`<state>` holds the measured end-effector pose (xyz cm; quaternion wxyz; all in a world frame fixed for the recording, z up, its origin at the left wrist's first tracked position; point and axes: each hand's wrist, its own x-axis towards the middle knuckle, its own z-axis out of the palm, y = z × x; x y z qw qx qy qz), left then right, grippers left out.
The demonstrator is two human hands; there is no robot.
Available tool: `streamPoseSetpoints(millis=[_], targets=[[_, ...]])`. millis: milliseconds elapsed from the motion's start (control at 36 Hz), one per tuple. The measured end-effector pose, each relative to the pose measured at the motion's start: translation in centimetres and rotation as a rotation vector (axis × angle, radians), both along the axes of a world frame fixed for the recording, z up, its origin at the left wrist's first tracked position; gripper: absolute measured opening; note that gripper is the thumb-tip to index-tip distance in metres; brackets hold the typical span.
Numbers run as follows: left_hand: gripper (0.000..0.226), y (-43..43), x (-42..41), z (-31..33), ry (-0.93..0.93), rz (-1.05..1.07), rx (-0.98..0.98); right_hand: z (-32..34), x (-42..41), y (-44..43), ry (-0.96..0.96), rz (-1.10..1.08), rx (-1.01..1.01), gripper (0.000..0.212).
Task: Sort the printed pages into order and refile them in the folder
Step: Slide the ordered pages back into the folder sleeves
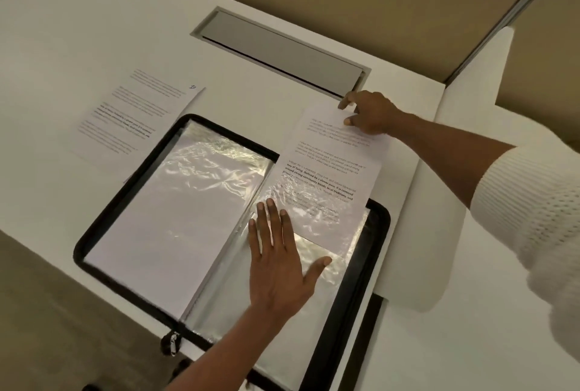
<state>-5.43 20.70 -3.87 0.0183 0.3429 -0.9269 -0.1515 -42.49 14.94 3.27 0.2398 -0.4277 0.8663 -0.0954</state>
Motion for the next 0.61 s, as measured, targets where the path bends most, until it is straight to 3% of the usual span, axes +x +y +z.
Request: streamPoseSetpoints(millis=[139,500,611], targets=[[0.121,0.0,0.3,0.2,-0.031,-0.003,-0.003,-1.2,1.7,0.6,0.0,-0.082,-0.053,0.017],[0.122,-0.3,0.8,0.0,-0.021,-0.03,-0.023,-1.9,8.3,2.1,0.012,-0.174,-0.08,0.033],[0.121,-0.2,1.2,0.0,-0.016,-0.036,-0.018,-2.7,10.0,3.2,-0.009,-0.291,-0.154,0.026]])
